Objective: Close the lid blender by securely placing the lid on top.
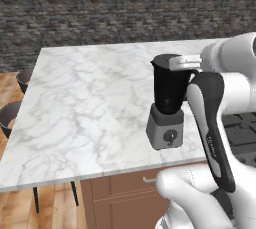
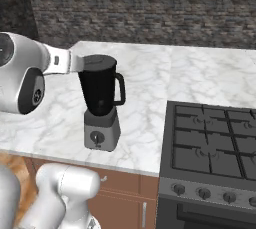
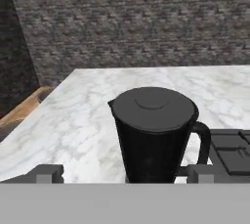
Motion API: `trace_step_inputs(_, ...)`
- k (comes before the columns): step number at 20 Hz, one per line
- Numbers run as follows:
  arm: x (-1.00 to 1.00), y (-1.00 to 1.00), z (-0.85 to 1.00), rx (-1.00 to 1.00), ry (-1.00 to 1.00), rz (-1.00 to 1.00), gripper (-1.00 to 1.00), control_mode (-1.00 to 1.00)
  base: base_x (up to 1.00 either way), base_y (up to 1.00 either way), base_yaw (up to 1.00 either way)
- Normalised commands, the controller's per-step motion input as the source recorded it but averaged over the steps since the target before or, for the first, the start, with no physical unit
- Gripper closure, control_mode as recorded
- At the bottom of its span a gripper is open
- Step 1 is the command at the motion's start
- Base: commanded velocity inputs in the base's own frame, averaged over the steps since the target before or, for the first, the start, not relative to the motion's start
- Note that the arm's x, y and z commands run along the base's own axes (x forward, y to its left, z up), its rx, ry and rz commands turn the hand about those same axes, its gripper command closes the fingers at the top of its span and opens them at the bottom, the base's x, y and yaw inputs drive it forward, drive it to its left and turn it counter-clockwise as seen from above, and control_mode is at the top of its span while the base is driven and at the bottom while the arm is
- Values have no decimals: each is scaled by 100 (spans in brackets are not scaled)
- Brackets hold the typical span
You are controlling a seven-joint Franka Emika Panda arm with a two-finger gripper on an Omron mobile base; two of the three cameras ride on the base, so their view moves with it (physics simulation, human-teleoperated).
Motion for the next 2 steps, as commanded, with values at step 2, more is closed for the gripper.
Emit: trace_step_inputs(2, -45, 68, 0, 0, 0, 0, -100, -100, 0, 0, 0)
